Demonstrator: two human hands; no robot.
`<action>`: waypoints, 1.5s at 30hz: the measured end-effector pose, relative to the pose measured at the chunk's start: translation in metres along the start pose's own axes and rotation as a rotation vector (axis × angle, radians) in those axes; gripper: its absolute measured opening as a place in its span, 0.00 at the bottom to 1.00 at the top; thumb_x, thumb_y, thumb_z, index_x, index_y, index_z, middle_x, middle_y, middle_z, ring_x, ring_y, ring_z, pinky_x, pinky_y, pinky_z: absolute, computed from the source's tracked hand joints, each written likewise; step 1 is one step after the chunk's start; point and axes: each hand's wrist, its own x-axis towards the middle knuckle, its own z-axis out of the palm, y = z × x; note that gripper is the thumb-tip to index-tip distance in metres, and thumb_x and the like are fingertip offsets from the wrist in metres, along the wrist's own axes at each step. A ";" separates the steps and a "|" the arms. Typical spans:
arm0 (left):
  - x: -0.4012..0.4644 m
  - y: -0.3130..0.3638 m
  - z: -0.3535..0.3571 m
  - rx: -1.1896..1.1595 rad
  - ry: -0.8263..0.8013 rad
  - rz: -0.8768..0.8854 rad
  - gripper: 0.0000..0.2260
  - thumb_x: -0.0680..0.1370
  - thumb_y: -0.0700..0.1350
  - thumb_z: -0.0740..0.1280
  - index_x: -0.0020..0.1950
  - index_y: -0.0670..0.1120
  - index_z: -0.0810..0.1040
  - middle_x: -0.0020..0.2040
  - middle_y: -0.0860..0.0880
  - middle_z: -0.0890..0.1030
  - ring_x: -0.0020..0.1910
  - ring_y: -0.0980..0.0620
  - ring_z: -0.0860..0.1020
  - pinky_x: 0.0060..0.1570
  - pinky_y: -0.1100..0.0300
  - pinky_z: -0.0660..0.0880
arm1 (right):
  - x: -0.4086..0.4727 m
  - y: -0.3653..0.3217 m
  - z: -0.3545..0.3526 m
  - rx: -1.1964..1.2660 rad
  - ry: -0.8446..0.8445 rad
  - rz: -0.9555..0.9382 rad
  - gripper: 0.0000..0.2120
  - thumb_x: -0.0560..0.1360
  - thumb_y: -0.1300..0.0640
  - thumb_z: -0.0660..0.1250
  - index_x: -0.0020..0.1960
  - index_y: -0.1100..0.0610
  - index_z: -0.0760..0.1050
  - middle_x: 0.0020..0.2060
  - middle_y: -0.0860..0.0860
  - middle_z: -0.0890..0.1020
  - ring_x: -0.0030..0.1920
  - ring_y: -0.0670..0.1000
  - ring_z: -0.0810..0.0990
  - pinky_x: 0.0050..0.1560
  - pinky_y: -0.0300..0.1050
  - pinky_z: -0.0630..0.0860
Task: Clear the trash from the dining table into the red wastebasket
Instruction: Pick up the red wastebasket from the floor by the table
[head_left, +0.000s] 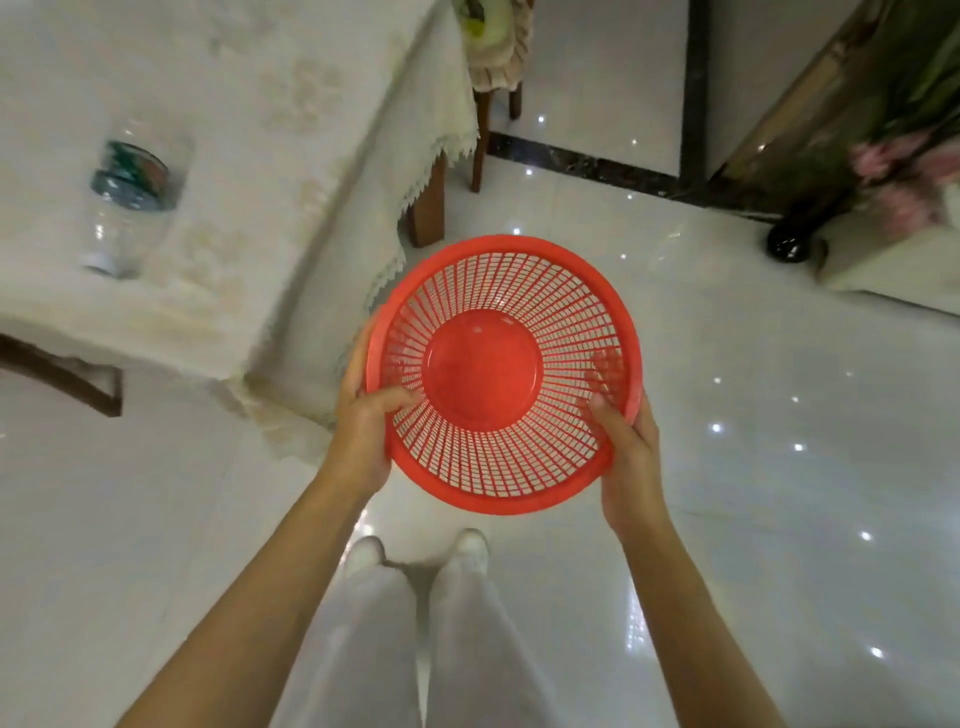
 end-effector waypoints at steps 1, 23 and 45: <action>-0.009 0.012 -0.001 -0.014 0.002 0.023 0.32 0.61 0.29 0.63 0.59 0.56 0.76 0.50 0.49 0.83 0.45 0.52 0.84 0.37 0.55 0.82 | -0.011 -0.010 0.005 0.001 -0.017 -0.018 0.21 0.74 0.60 0.63 0.67 0.55 0.71 0.59 0.55 0.81 0.59 0.57 0.80 0.56 0.53 0.78; -0.028 0.198 -0.167 -0.132 0.003 0.239 0.30 0.62 0.31 0.61 0.61 0.53 0.78 0.54 0.46 0.82 0.49 0.48 0.82 0.40 0.53 0.82 | -0.072 -0.044 0.242 -0.065 -0.179 -0.278 0.22 0.73 0.60 0.66 0.67 0.56 0.70 0.58 0.55 0.80 0.58 0.55 0.80 0.57 0.50 0.79; 0.283 0.299 -0.093 -0.179 0.345 0.364 0.31 0.65 0.30 0.60 0.66 0.50 0.75 0.59 0.46 0.81 0.52 0.48 0.82 0.40 0.55 0.82 | 0.325 -0.139 0.382 -0.413 -0.575 -0.200 0.15 0.81 0.44 0.50 0.65 0.38 0.69 0.60 0.37 0.77 0.60 0.39 0.76 0.57 0.37 0.76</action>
